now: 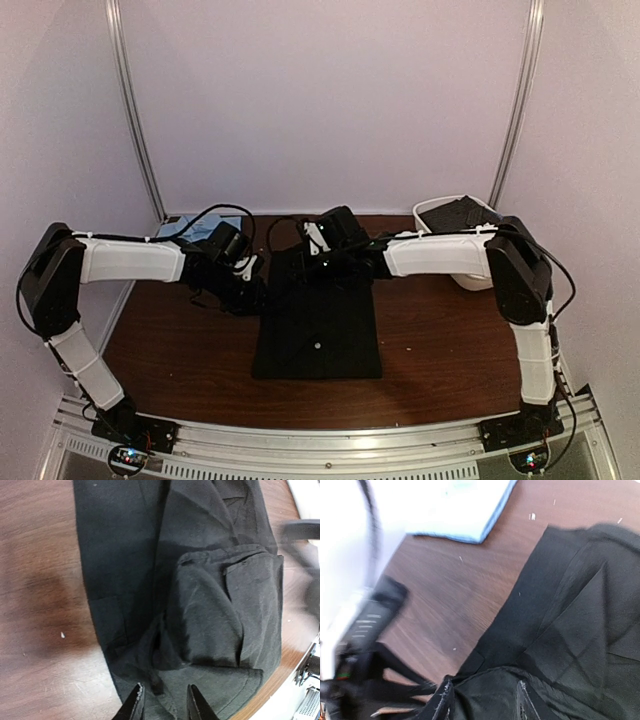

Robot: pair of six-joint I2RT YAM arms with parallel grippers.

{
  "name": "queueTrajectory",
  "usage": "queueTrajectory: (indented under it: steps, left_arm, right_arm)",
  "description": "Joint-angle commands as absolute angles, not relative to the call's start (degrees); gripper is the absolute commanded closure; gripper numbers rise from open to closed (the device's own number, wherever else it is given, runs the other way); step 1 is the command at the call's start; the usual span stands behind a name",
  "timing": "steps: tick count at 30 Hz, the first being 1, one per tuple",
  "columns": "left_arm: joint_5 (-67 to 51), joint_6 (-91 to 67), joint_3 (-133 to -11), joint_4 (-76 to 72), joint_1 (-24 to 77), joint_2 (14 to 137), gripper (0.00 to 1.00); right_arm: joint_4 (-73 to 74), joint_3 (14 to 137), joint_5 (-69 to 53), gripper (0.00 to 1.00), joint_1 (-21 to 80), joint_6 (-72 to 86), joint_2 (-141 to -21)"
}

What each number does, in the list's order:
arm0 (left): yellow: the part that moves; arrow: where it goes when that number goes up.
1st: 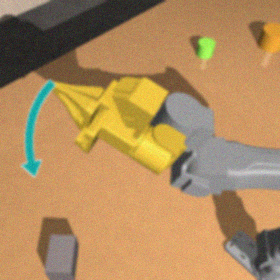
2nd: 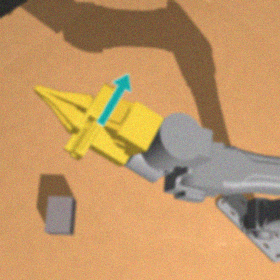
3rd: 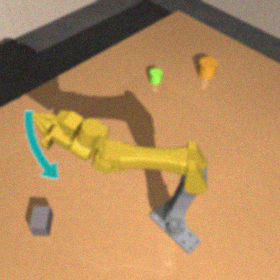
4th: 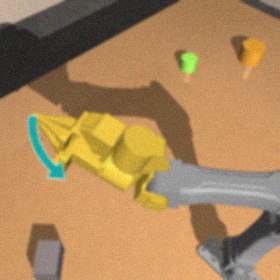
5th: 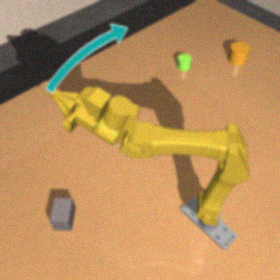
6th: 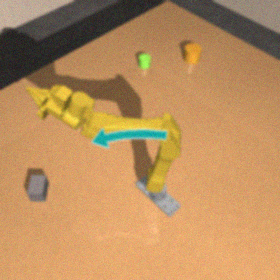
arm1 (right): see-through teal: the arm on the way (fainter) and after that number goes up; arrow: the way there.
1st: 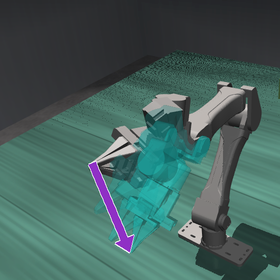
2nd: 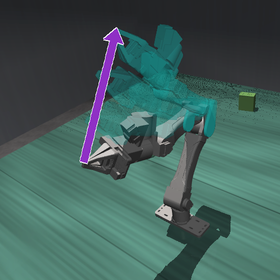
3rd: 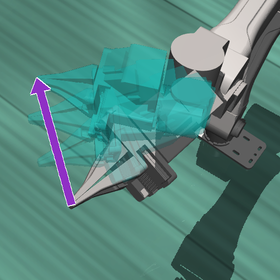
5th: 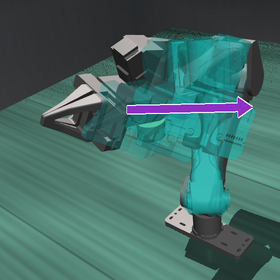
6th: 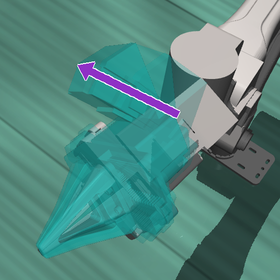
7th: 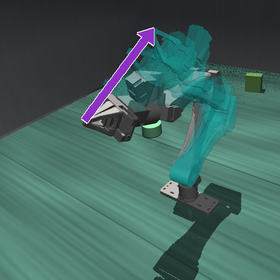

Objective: Fold and stack the long sleeve shirts
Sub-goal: Smooth out the 2/3-rectangle-folded shirt at the center of the board.

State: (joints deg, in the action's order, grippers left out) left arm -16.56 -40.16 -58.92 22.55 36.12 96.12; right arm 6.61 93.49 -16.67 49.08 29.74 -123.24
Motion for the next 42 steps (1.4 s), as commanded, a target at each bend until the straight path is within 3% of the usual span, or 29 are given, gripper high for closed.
queueTrajectory:
  steps: [1, 13, 24, 35, 42]
  left_arm:
    - [-14.8, -40.4, -59.6, 24.4, 36.5, 95.8, 0.68]
    - [-14.2, -41.8, -61.4, 25.0, 38.4, 98.8, 0.70]
    - [-13.9, -44.6, -67.4, 25.2, 38.1, 101.2, 1.00]
    - [-18.0, -49.6, -70.4, 21.4, 33.3, 106.2, 1.00]
    - [-20.2, -51.5, -67.8, 17.6, 31.8, 106.6, 0.92]
  right_arm:
    - [6.6, 89.1, -12.3, 0.56, 48.8, 27.9, -115.9]
    - [4.0, 76.9, -10.7, 0.54, 49.1, 28.3, -105.2]
    - [2.9, 69.5, -9.3, 0.54, 49.6, 28.6, -99.9]
    - [3.3, 65.0, -6.6, 0.54, 49.7, 28.5, -96.4]
    - [2.9, 63.6, -6.4, 0.51, 52.4, 26.3, -95.4]
